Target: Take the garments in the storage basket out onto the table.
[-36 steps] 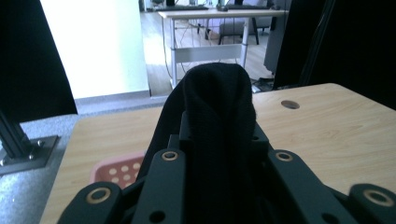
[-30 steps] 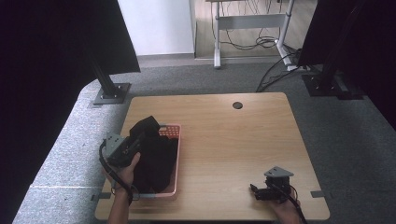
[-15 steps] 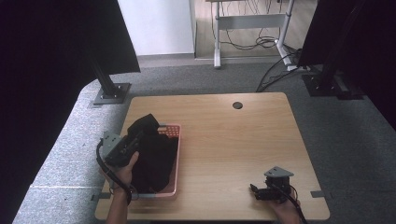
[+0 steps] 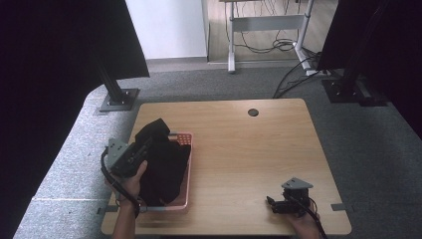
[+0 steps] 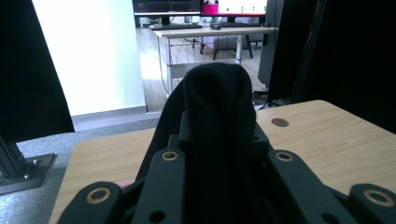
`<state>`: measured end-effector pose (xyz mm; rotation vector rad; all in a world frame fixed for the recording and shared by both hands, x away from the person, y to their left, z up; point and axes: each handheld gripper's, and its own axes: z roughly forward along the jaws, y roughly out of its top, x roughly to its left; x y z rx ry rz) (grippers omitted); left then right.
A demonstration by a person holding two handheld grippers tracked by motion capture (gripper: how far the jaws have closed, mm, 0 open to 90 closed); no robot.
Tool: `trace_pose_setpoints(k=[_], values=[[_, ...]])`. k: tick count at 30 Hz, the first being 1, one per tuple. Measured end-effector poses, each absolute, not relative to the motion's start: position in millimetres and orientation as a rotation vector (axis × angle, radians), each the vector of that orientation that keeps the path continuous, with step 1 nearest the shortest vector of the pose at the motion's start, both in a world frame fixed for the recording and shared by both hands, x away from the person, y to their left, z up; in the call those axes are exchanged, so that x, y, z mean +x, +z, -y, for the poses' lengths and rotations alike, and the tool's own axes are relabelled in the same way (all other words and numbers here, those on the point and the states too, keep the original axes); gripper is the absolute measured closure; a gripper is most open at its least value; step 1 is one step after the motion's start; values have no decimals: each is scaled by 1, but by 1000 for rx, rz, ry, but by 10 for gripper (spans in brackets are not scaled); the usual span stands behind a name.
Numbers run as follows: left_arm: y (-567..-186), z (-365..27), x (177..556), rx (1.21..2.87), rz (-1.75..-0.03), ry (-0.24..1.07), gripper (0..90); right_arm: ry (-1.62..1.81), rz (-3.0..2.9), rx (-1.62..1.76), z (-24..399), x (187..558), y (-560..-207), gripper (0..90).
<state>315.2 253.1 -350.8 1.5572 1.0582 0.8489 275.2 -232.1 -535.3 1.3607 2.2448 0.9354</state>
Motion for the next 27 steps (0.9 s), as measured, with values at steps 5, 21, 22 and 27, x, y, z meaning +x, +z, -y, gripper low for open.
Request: trace_pose_setpoints(k=[5,21,22,27], values=[[-348,-251,315,1555,-1048,850,755,935,-2244,1361,232,275,-535,36],[-338,-247,312,1548,-1022,851,756,936,-2244,1361,232,275,-535,37],[-337,-246,312,1547,-1020,850,755,936,-2243,1361,232,275,-535,37],[-334,-243,312,1549,-1012,854,756,935,-2244,1363,232,275,-535,37]])
